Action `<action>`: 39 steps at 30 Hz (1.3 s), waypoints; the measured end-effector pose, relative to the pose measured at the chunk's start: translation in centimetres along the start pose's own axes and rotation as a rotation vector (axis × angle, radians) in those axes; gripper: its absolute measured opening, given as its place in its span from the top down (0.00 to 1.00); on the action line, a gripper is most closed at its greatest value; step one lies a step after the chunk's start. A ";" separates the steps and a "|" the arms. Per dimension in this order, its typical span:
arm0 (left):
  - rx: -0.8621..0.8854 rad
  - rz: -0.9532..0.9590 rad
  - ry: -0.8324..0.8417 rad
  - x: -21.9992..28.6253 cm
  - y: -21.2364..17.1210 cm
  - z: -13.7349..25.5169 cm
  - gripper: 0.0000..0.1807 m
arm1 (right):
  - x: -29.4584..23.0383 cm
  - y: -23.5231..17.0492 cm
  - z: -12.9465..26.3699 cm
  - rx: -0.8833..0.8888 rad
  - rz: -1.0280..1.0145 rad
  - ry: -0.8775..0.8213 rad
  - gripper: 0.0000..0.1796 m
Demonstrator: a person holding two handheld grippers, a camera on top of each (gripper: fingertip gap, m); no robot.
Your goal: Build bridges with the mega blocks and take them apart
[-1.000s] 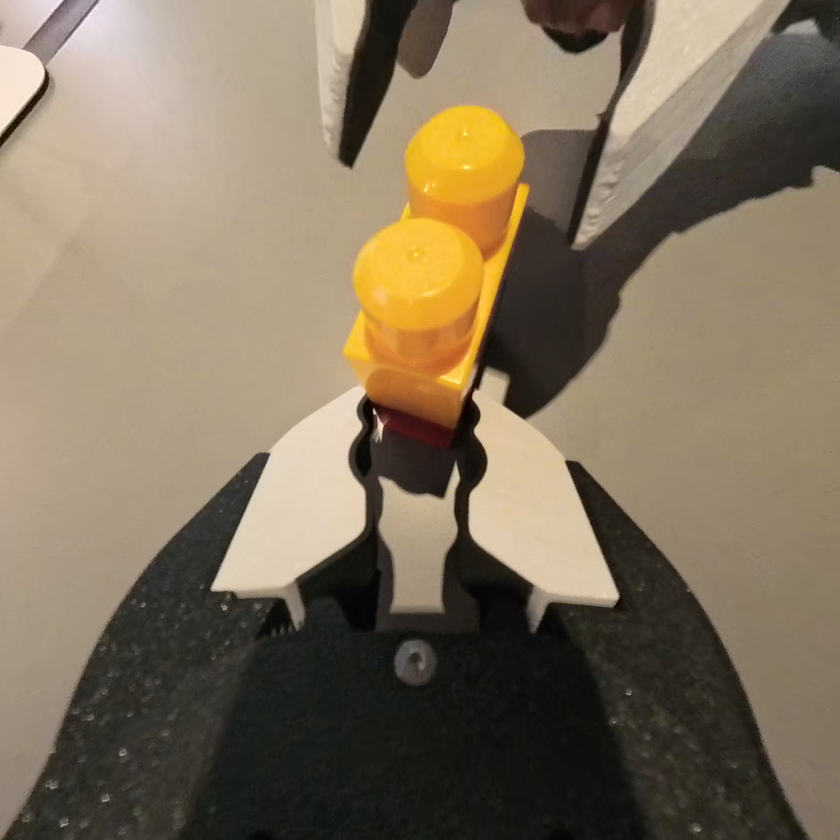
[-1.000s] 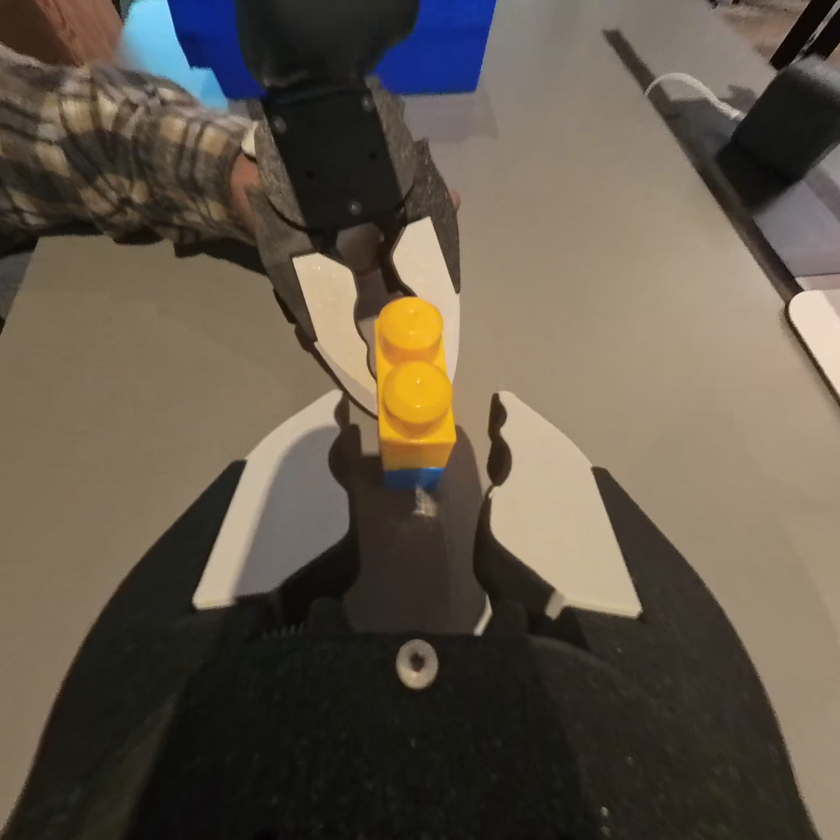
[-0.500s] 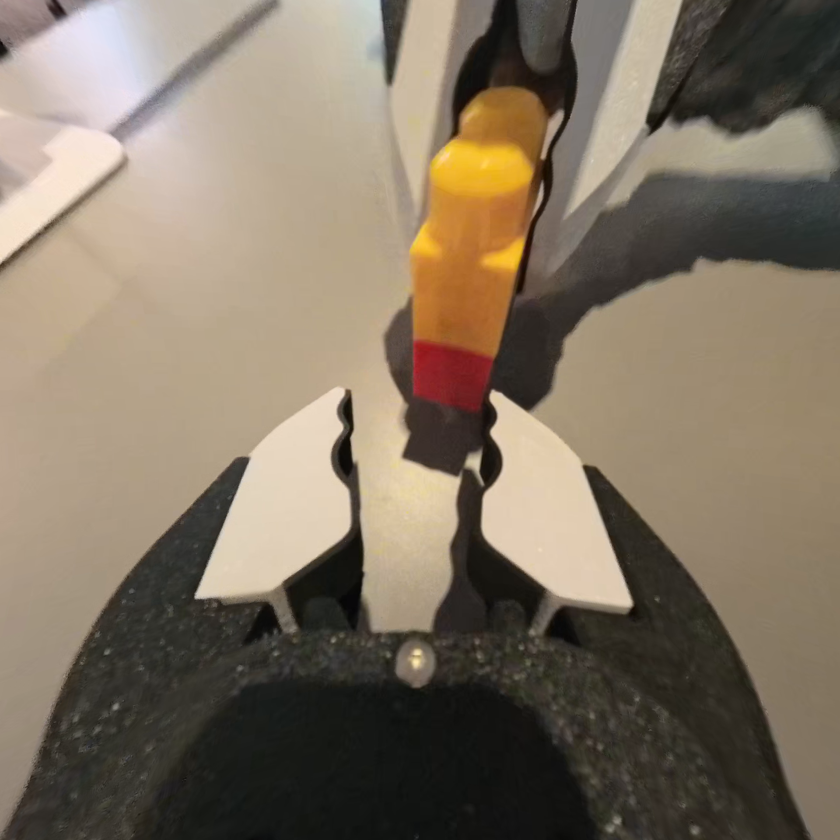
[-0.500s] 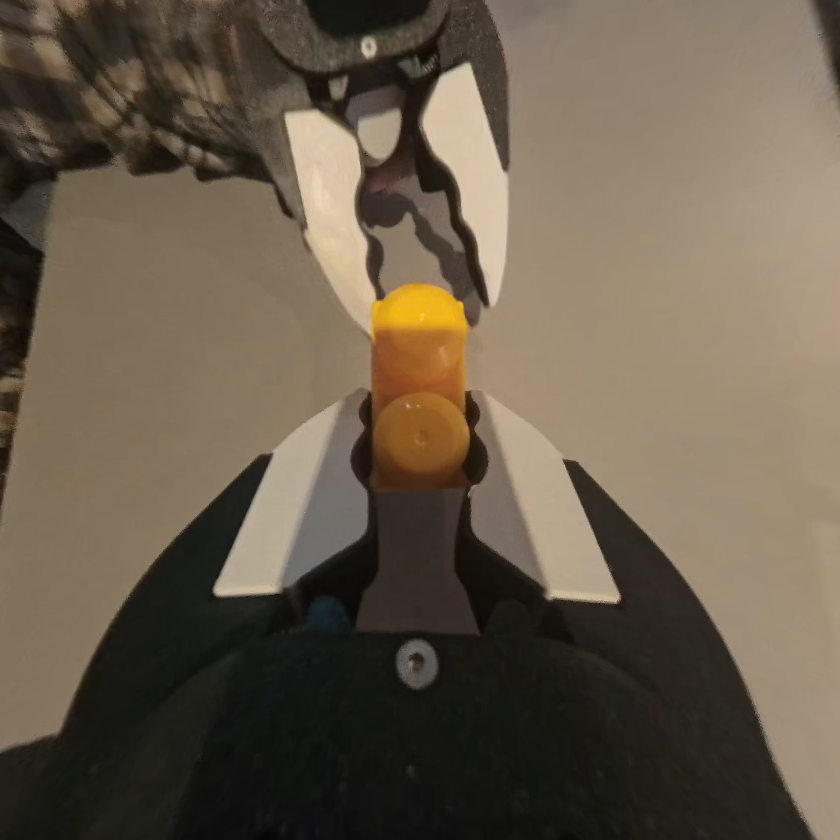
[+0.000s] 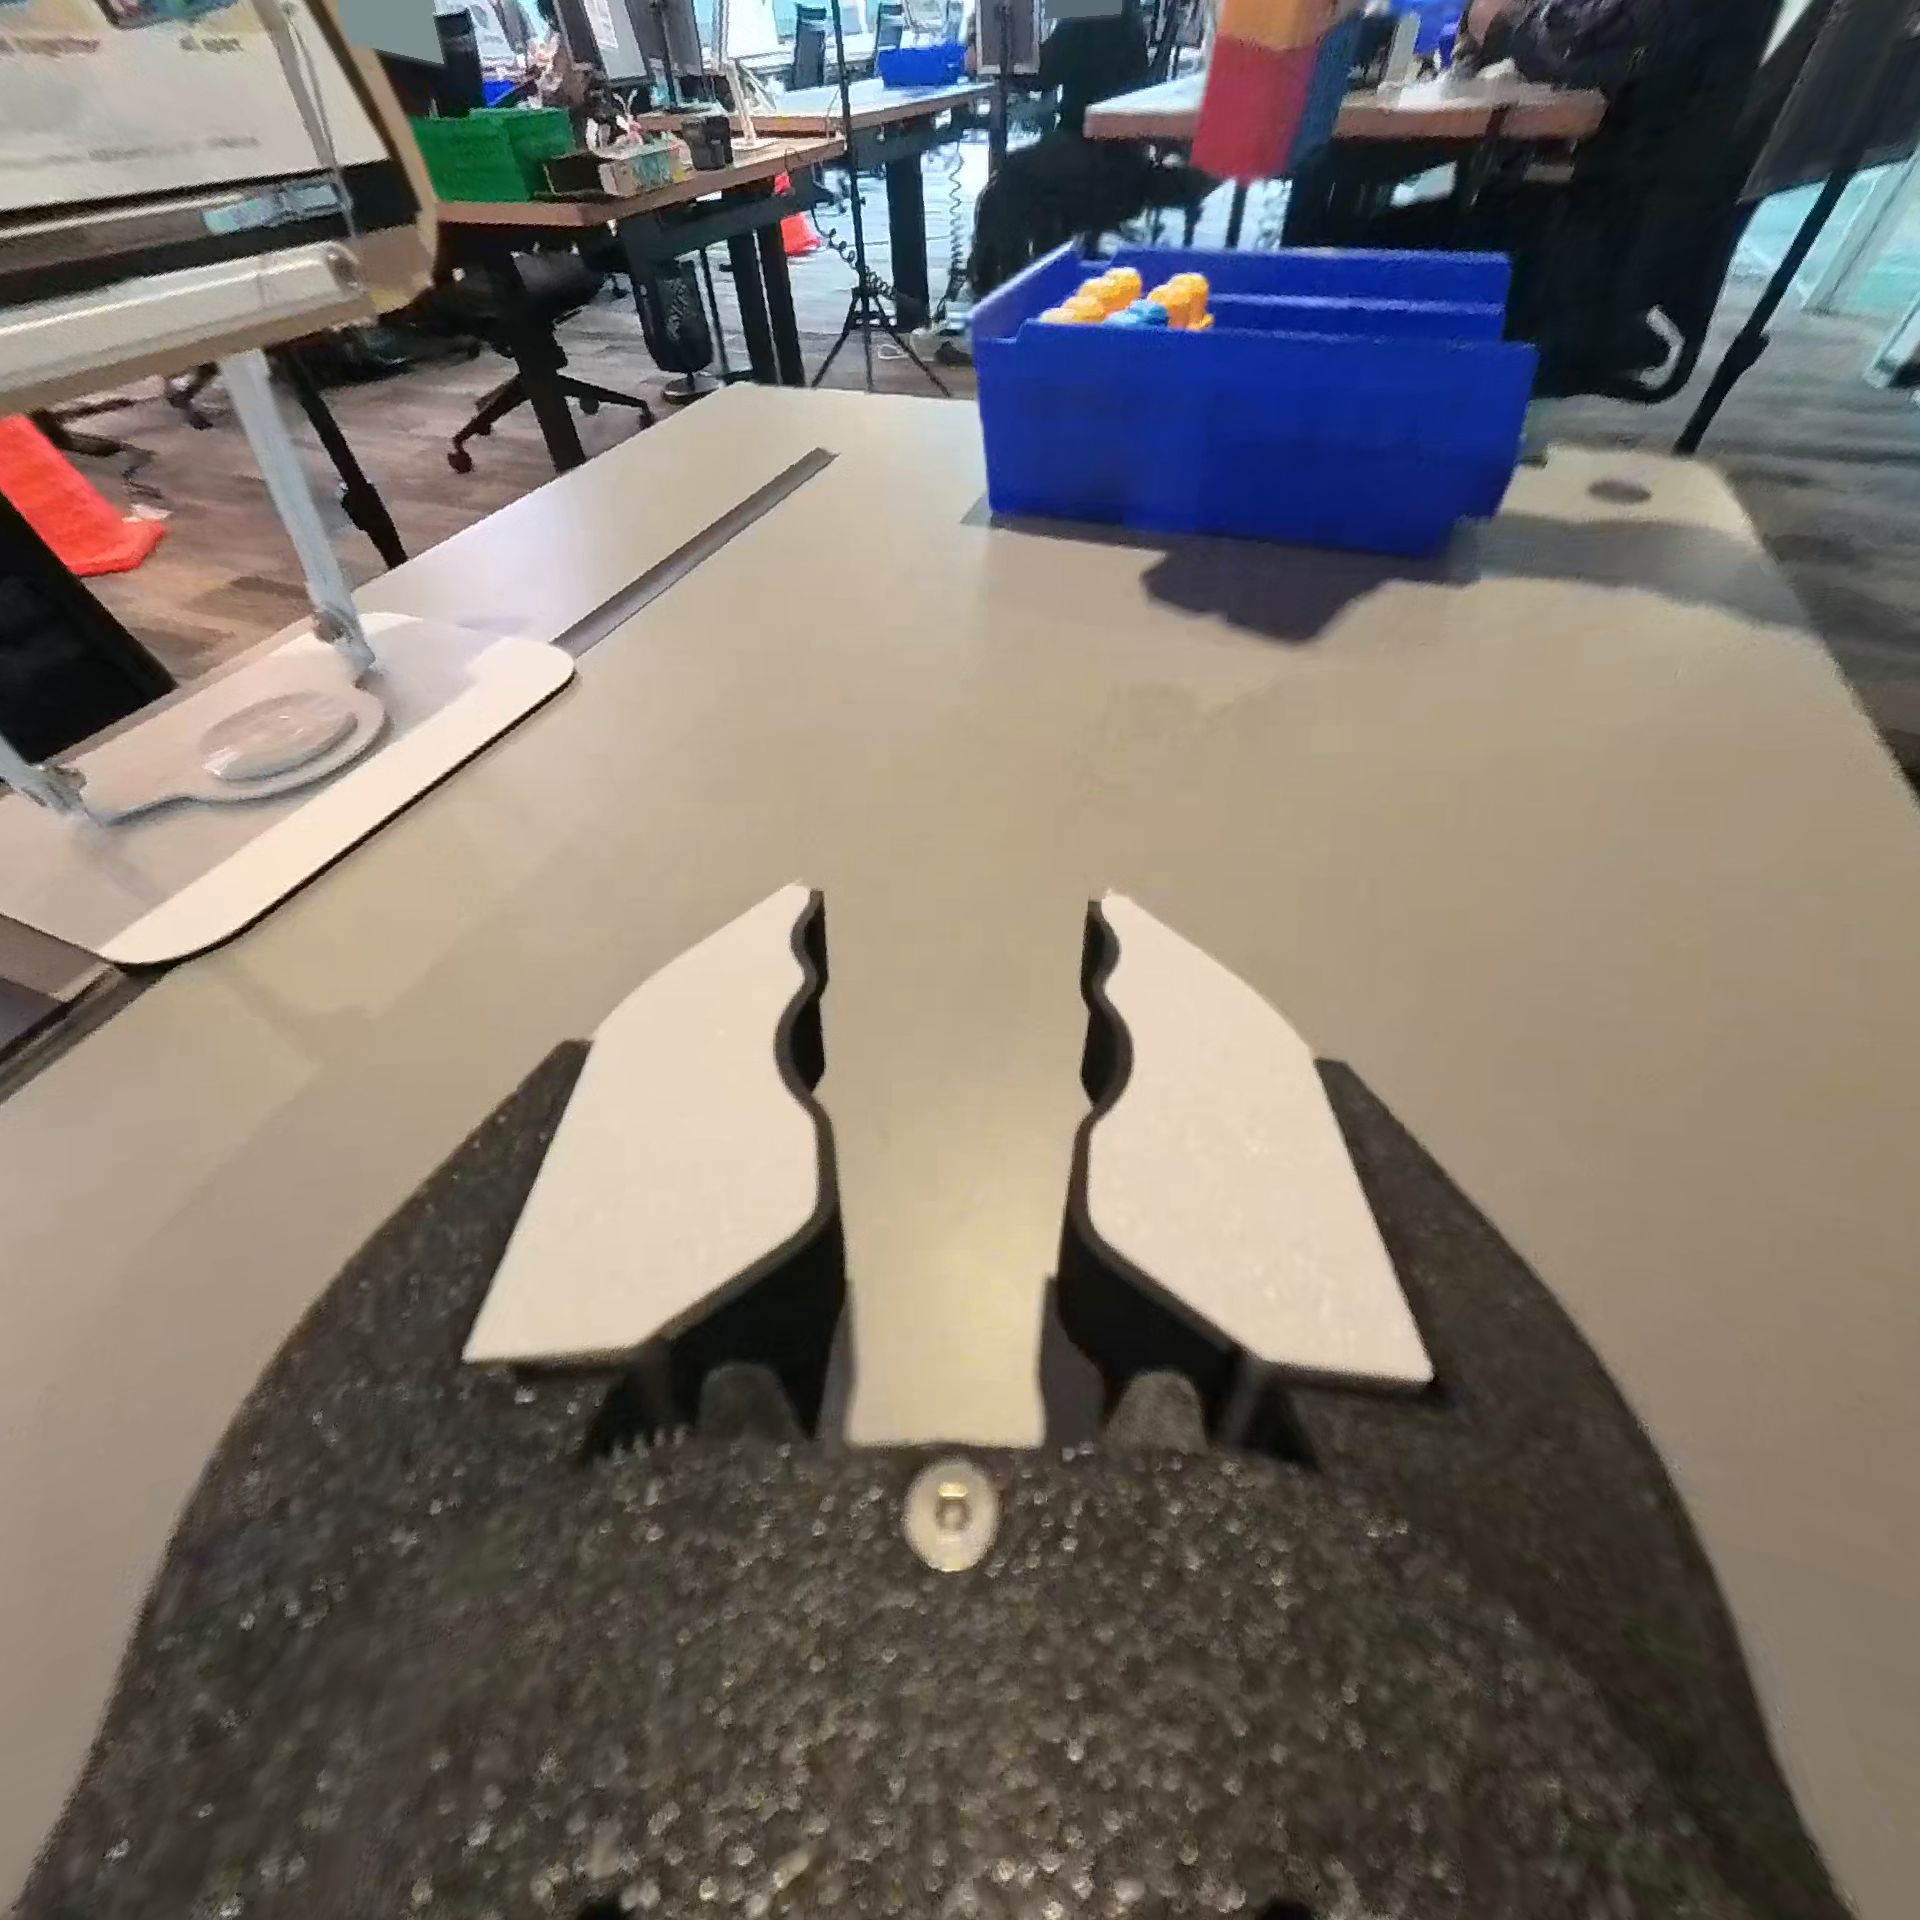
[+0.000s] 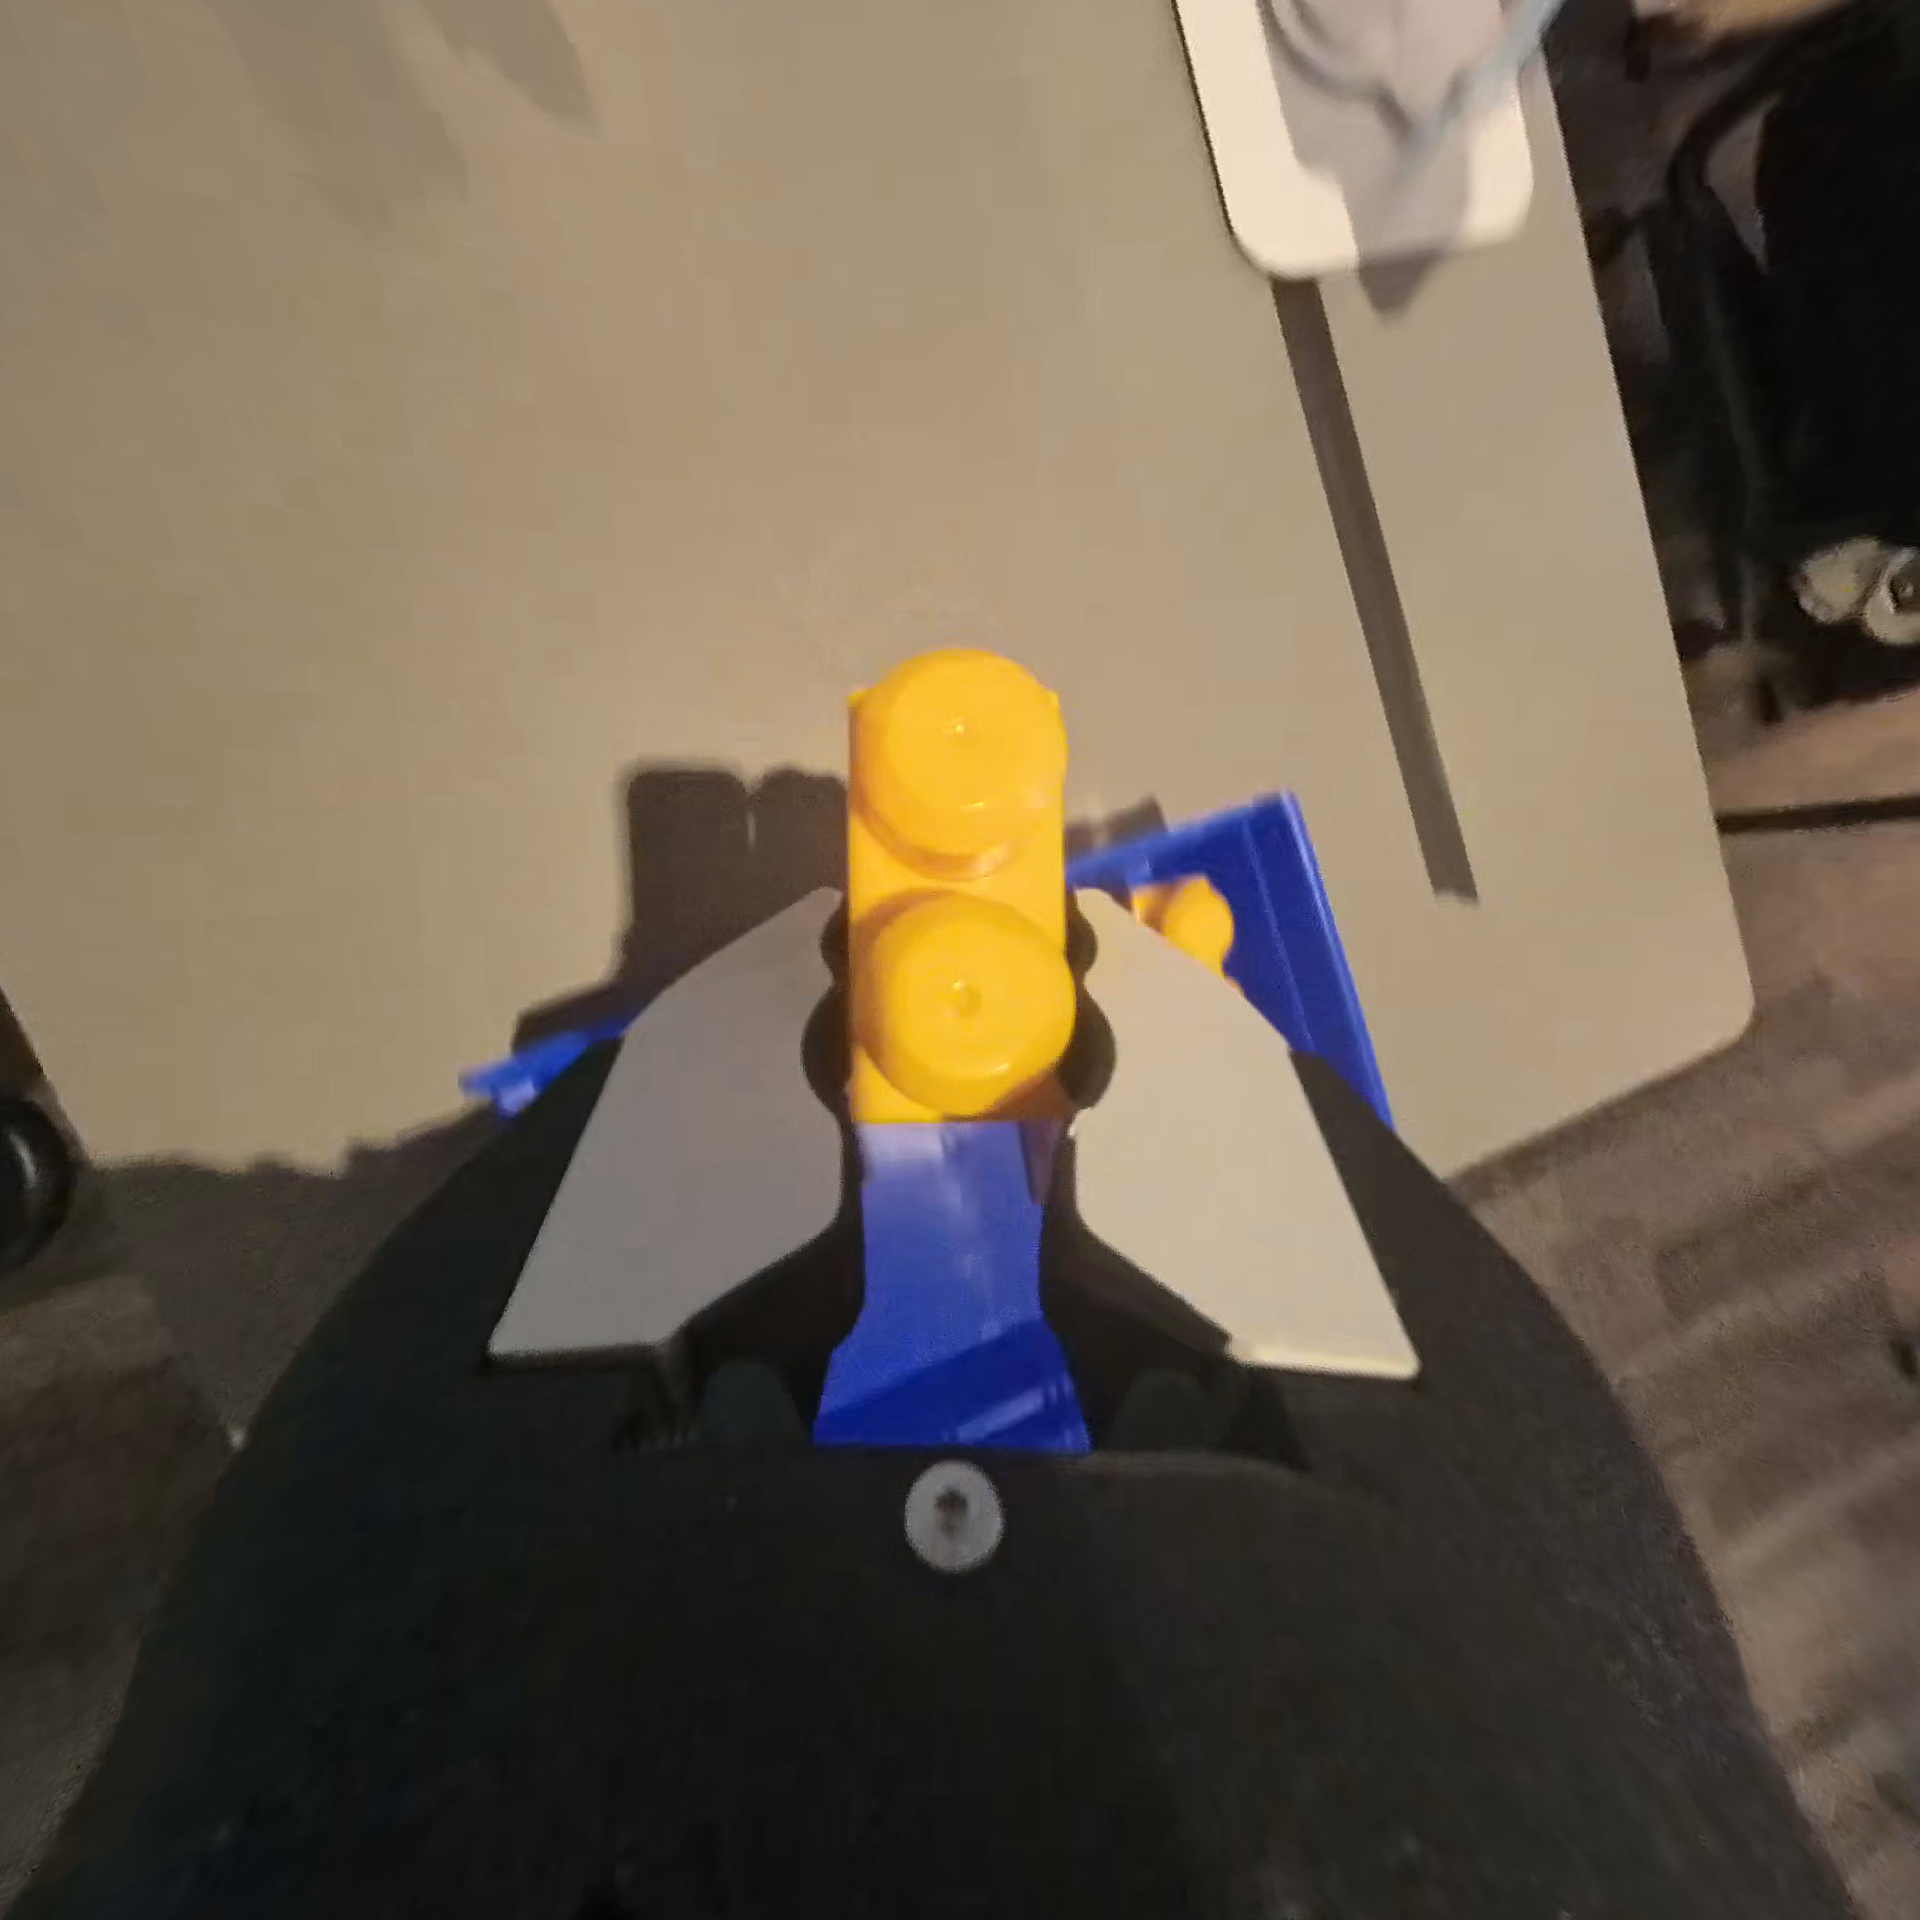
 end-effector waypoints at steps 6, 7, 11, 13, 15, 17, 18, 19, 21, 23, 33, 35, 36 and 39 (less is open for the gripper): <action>-0.093 -0.153 0.048 2.6 -1.0 -2.1 0.78 | 0.7 -8.7 1.2 -0.081 -0.035 0.046 0.79; -0.097 -0.170 0.051 3.0 -1.0 -2.5 0.80 | 0.5 -9.5 0.6 -0.088 -0.032 0.065 0.79; -0.037 -0.159 0.035 4.3 -0.1 -3.5 0.82 | -0.5 -10.7 -3.2 -0.063 0.012 0.133 0.79; -0.001 -0.127 0.030 4.5 0.4 -3.9 0.82 | -0.6 -10.8 -5.2 -0.043 0.037 0.149 0.79; 0.017 -0.106 0.031 4.7 0.5 -4.3 0.83 | -0.7 -10.9 -6.9 -0.012 0.042 0.167 0.79; 0.012 -0.104 0.035 4.9 0.3 -4.7 0.83 | -0.6 -10.9 -8.2 0.024 0.046 0.175 0.79; 0.007 -0.106 0.036 4.9 0.2 -4.9 0.83 | -0.6 -11.0 -8.8 0.037 0.047 0.181 0.79; 0.001 -0.108 0.036 5.0 0.1 -5.1 0.84 | -0.5 -11.1 -9.3 0.051 0.042 0.187 0.79; -0.017 -0.115 0.033 5.2 -0.1 -5.5 0.84 | -0.4 -11.3 -10.2 0.076 0.028 0.197 0.79; -0.030 -0.124 0.032 5.3 -0.3 -5.8 0.84 | -0.3 -11.5 -11.0 0.093 0.023 0.201 0.79; -0.044 -0.123 0.013 5.5 -0.6 -6.2 0.84 | 0.0 -11.7 -11.9 0.108 0.028 0.201 0.68; -0.046 -0.127 0.009 5.6 -0.6 -6.2 0.84 | -0.1 -11.6 -11.3 0.081 0.047 0.203 0.67; -0.047 -0.129 0.007 5.6 -0.6 -6.2 0.84 | -0.1 -11.5 -10.9 0.067 0.056 0.199 0.67; -0.054 -0.138 0.007 5.8 -0.7 -6.1 0.84 | 0.0 -11.2 -9.0 0.037 0.066 0.174 0.67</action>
Point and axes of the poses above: each gripper's, where its closed fingertips meet, z back along the fingers, y out of its top, x = y × z across the jaws, the point moved 6 cm from there along z, back along the fingers, and after that the axes turned 3 degrees about -y, right-handed, at the moved point
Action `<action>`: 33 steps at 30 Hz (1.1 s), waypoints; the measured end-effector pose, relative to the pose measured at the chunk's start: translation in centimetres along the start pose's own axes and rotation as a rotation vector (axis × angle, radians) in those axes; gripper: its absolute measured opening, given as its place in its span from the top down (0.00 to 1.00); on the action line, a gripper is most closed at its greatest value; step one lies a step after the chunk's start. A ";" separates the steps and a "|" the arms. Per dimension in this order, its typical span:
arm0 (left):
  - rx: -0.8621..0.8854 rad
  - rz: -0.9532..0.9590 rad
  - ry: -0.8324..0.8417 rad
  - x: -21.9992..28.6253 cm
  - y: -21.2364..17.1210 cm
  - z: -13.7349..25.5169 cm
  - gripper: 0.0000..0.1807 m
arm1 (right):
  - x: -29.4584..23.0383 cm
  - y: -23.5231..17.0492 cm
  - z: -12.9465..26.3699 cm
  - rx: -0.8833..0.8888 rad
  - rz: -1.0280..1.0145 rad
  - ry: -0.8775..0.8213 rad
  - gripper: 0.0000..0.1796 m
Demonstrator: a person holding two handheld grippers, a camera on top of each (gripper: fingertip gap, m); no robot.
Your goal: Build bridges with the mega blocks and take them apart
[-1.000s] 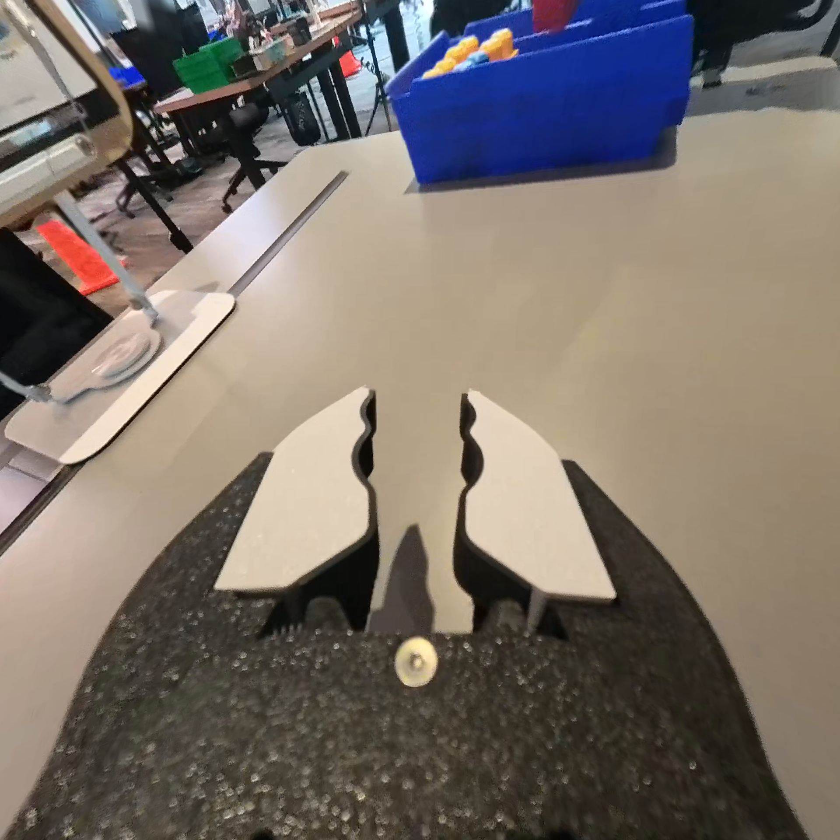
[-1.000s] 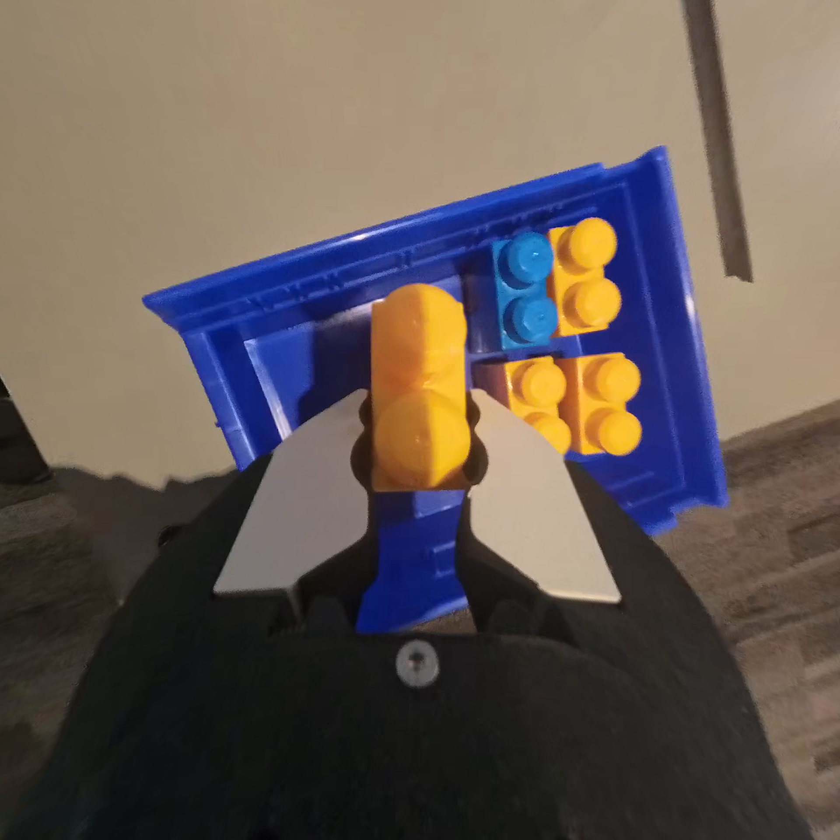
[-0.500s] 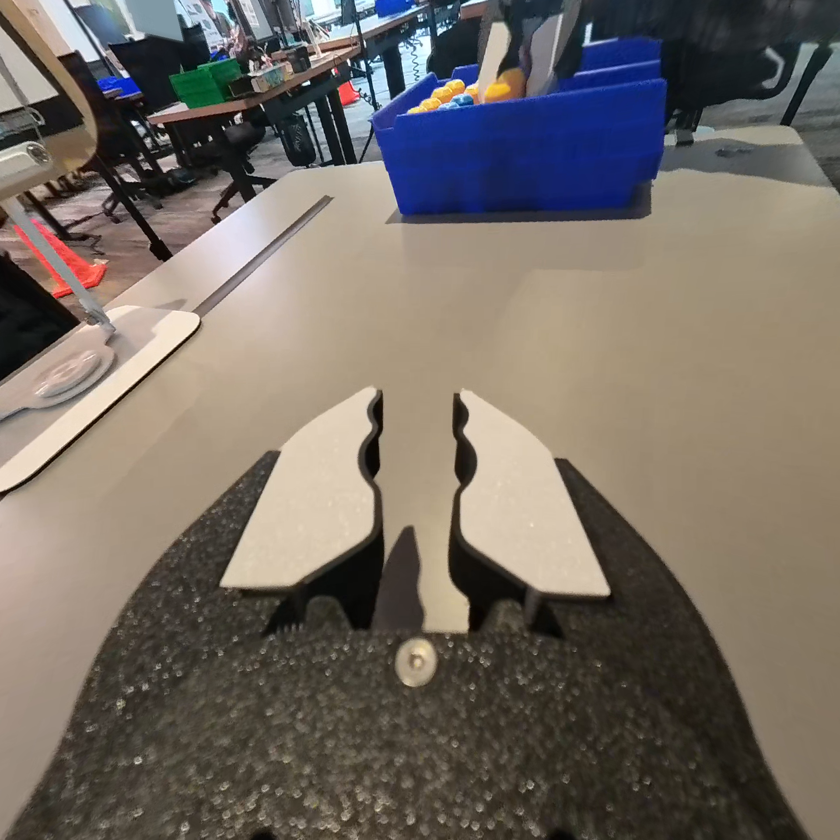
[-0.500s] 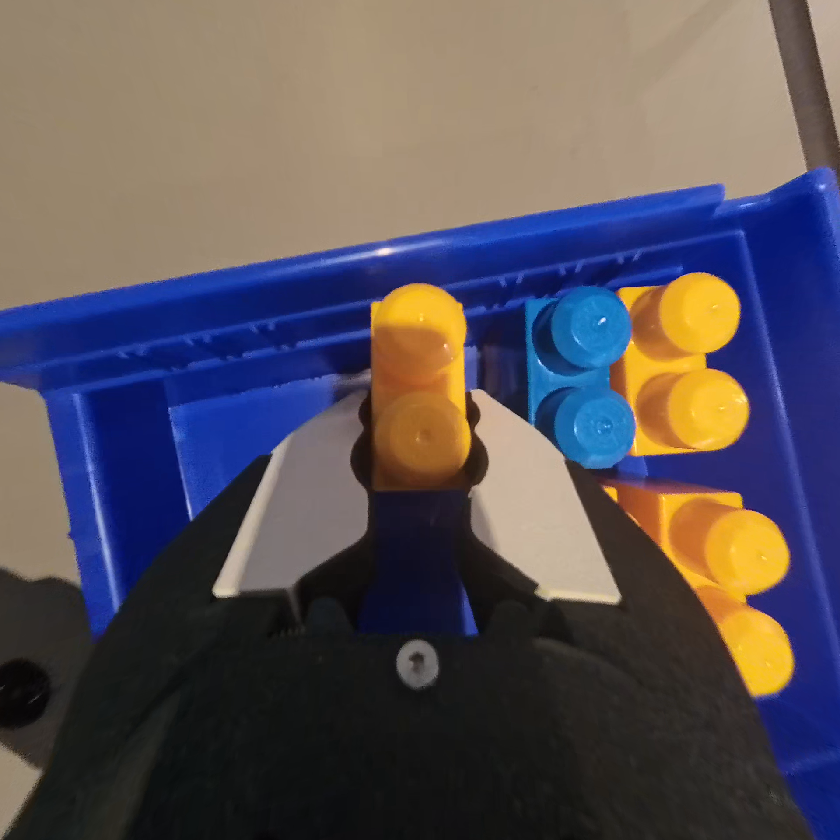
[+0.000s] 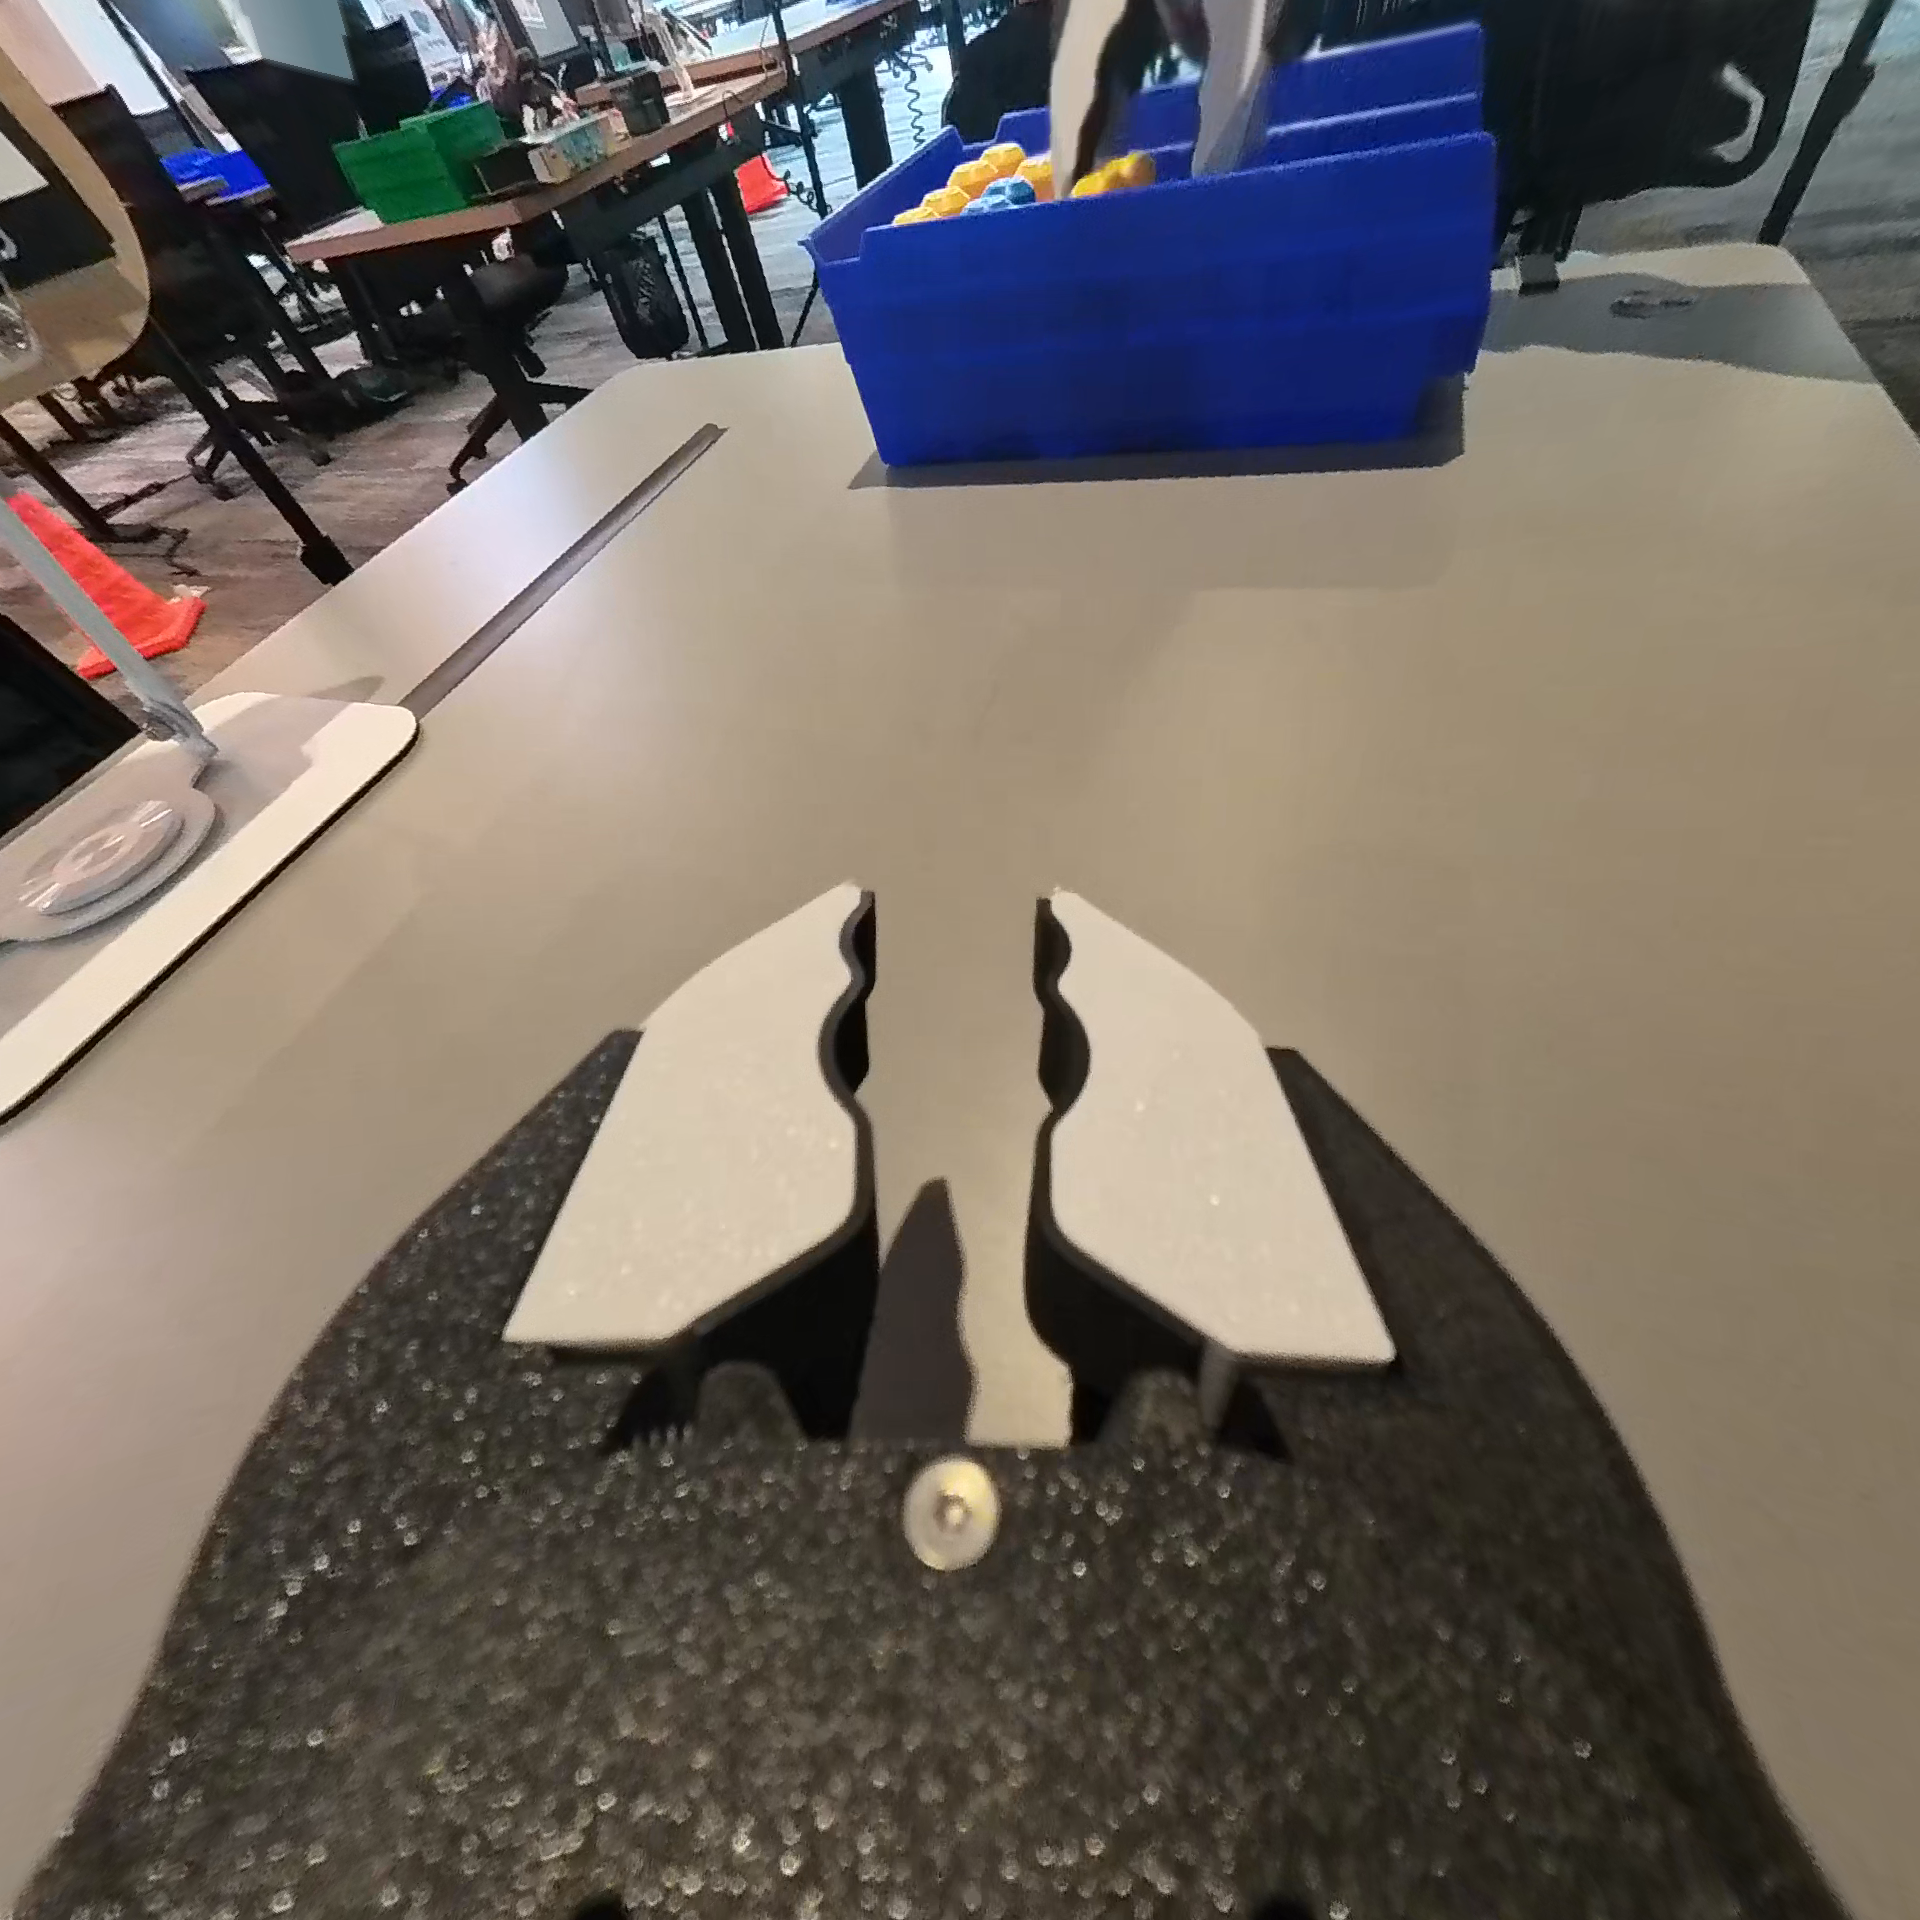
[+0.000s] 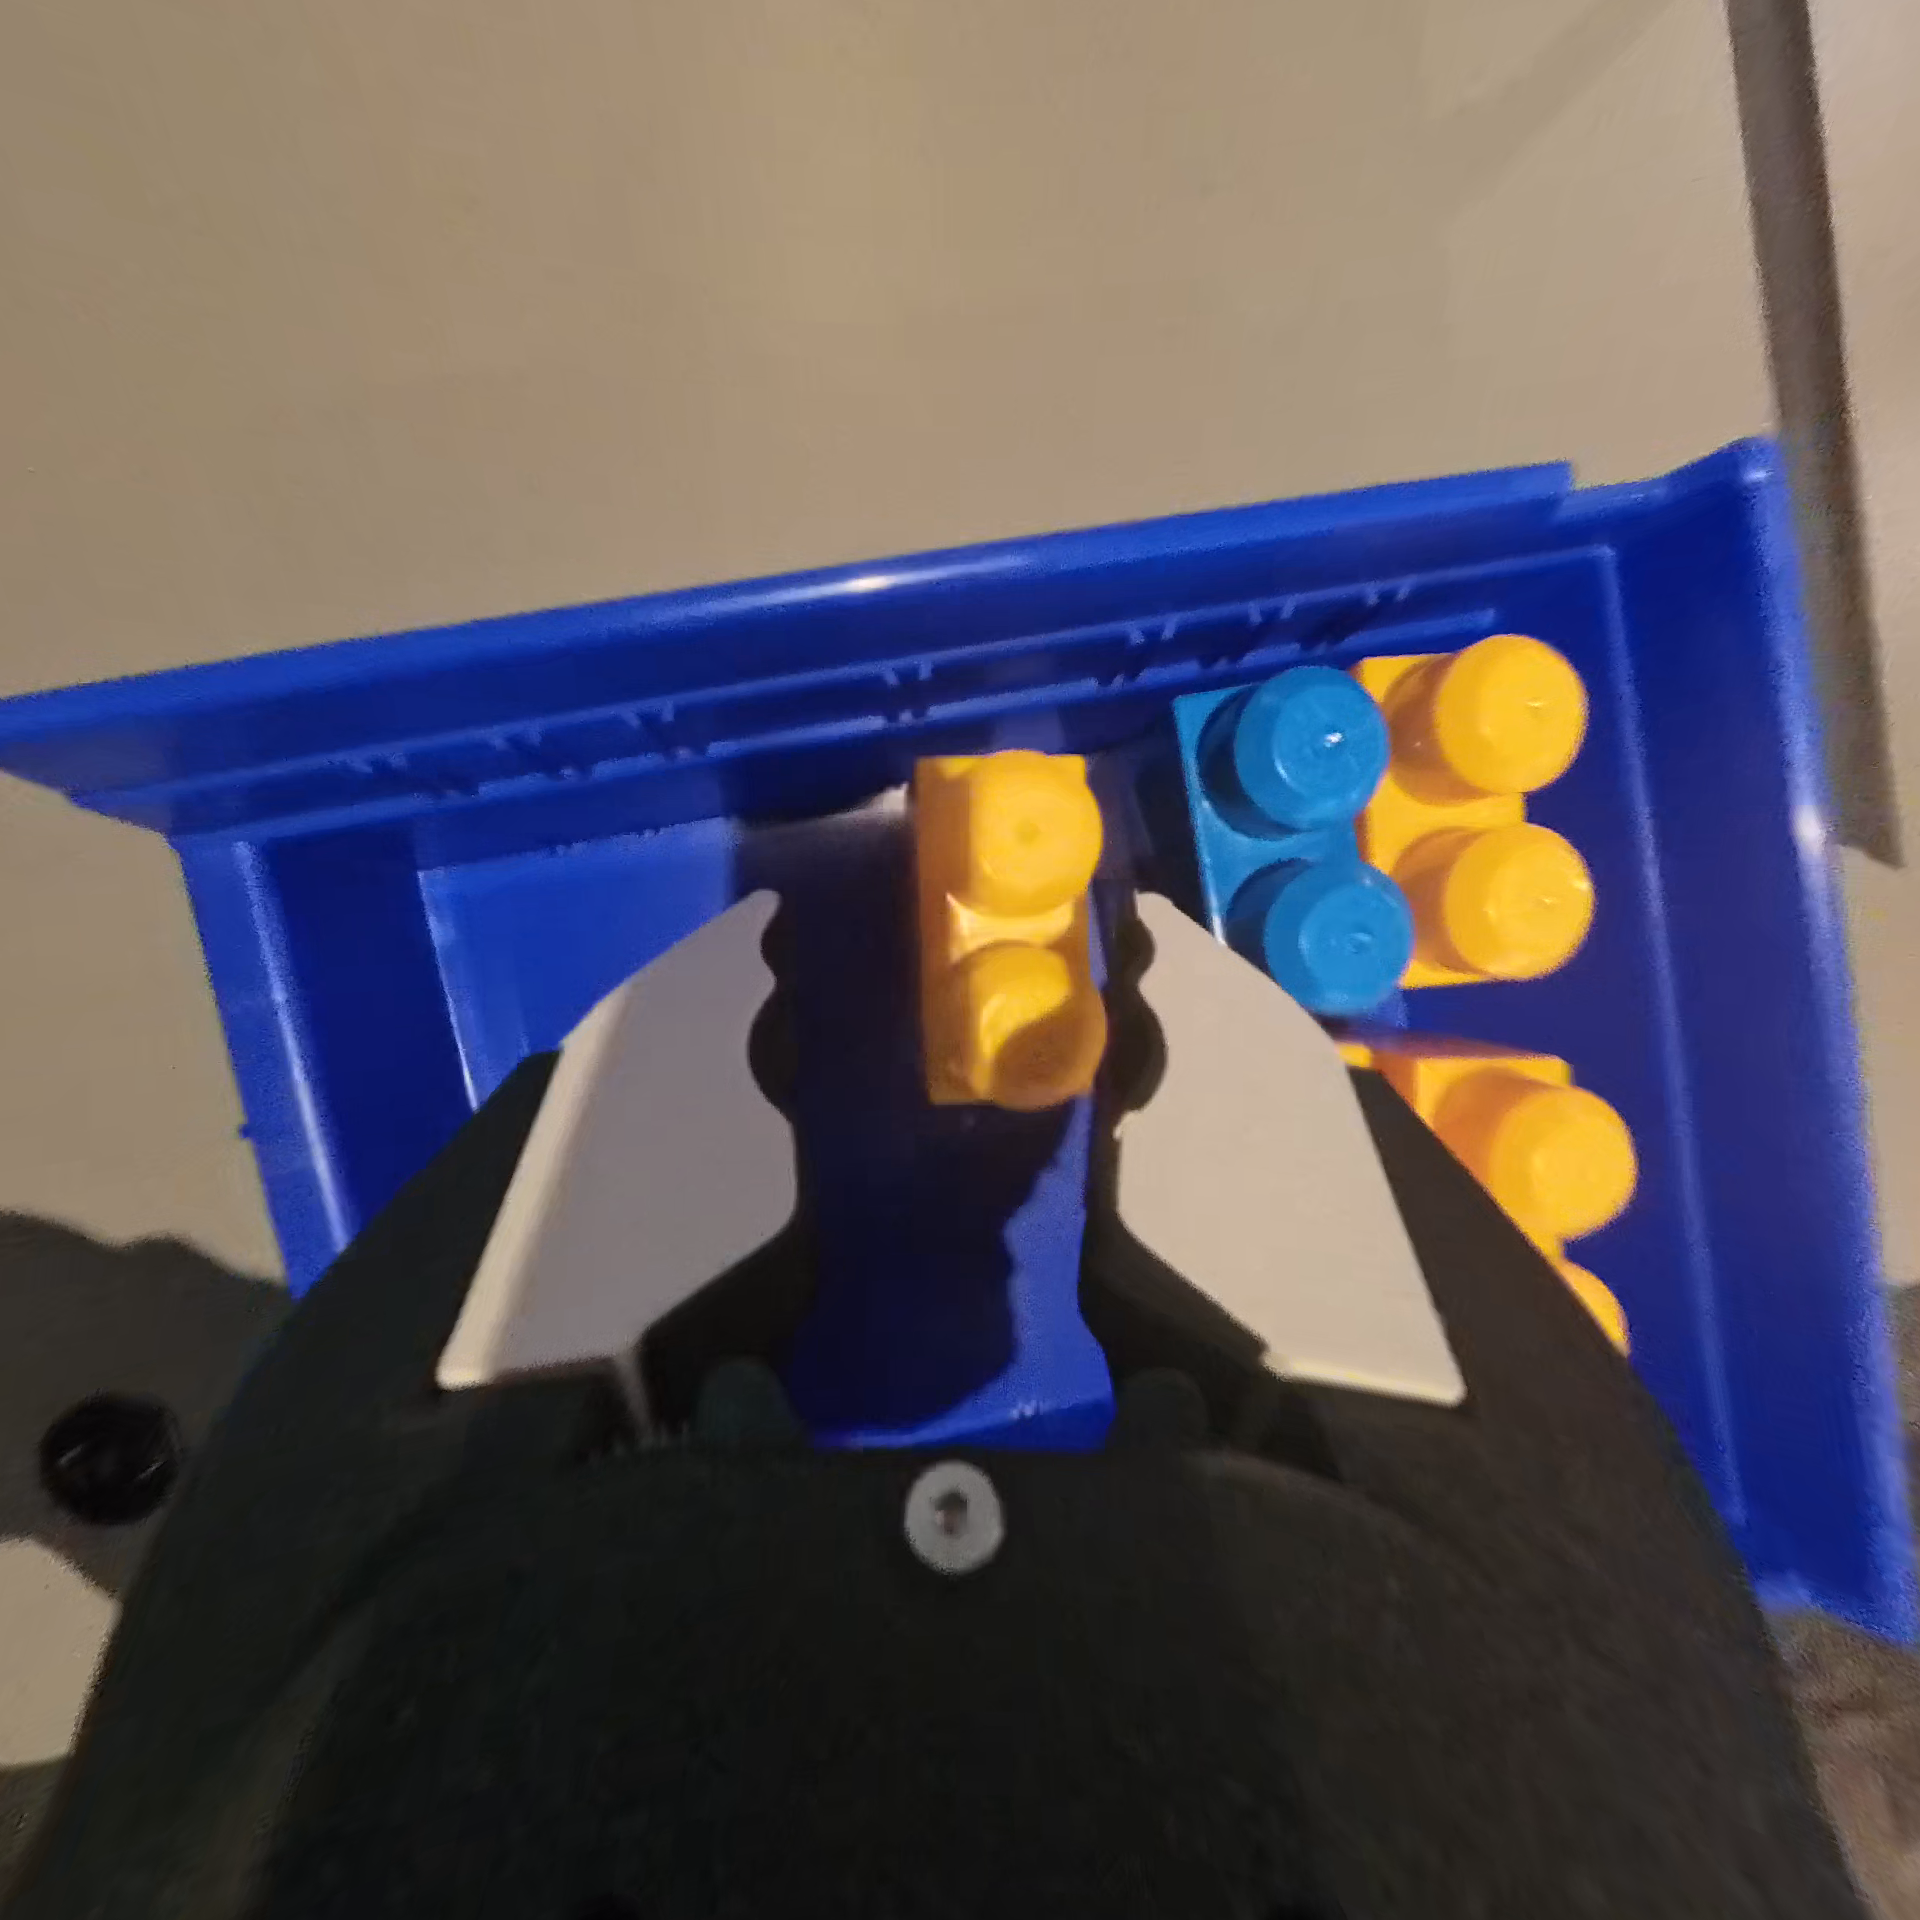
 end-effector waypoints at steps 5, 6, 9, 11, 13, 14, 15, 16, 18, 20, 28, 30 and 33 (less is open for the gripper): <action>-0.002 -0.020 -0.005 0.4 0.0 0.3 0.84 | 0.2 -0.7 4.7 -0.033 -0.064 -0.144 0.72; -0.007 -0.024 -0.008 0.5 0.0 0.3 0.84 | 0.2 -1.4 5.0 -0.051 -0.091 -0.162 0.76; -0.009 -0.043 -0.014 0.9 0.3 0.3 0.84 | -0.3 -3.4 4.3 -0.116 -0.151 -0.167 0.82; -0.008 -0.051 -0.015 1.0 0.4 0.3 0.84 | -0.5 -4.3 3.0 -0.150 -0.172 -0.155 0.84; -0.006 -0.054 -0.014 1.1 0.4 0.4 0.84 | -0.5 -4.9 1.8 -0.181 -0.181 -0.159 0.88; -0.006 -0.053 -0.014 1.1 0.4 0.4 0.84 | -0.5 -5.0 1.4 -0.181 -0.182 -0.161 0.89; -0.005 -0.052 -0.013 1.2 0.4 0.5 0.84 | -0.5 -4.9 1.0 -0.171 -0.185 -0.154 0.91; -0.006 -0.052 -0.014 1.2 0.4 0.5 0.84 | -0.5 -4.9 0.8 -0.164 -0.191 -0.149 0.92; -0.010 -0.054 -0.013 1.1 0.3 0.4 0.84 | -0.4 -5.1 0.4 -0.190 -0.185 -0.145 0.94; -0.017 -0.058 -0.014 1.1 0.2 0.3 0.84 | -0.3 -5.0 0.3 -0.196 -0.186 -0.141 0.96; -0.046 -0.075 -0.020 1.3 0.0 0.1 0.84 | 0.1 -3.2 -0.6 -0.190 -0.192 -0.109 1.00; -0.045 -0.075 -0.019 1.3 0.0 0.2 0.84 | 0.1 -3.2 -0.6 -0.193 -0.191 -0.111 1.00; -0.045 -0.073 -0.021 1.3 0.0 0.2 0.84 | 0.3 -3.0 -0.8 -0.189 -0.190 -0.123 1.00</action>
Point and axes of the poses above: each gripper's, where its closed fingertips meet, z back along the fingers, y out of its top, x = y × z across the jaws, the point moved 6 cm from there along z, back along the fingers, and after that the axes turned 3 degrees about -y, right-handed, at the moved point
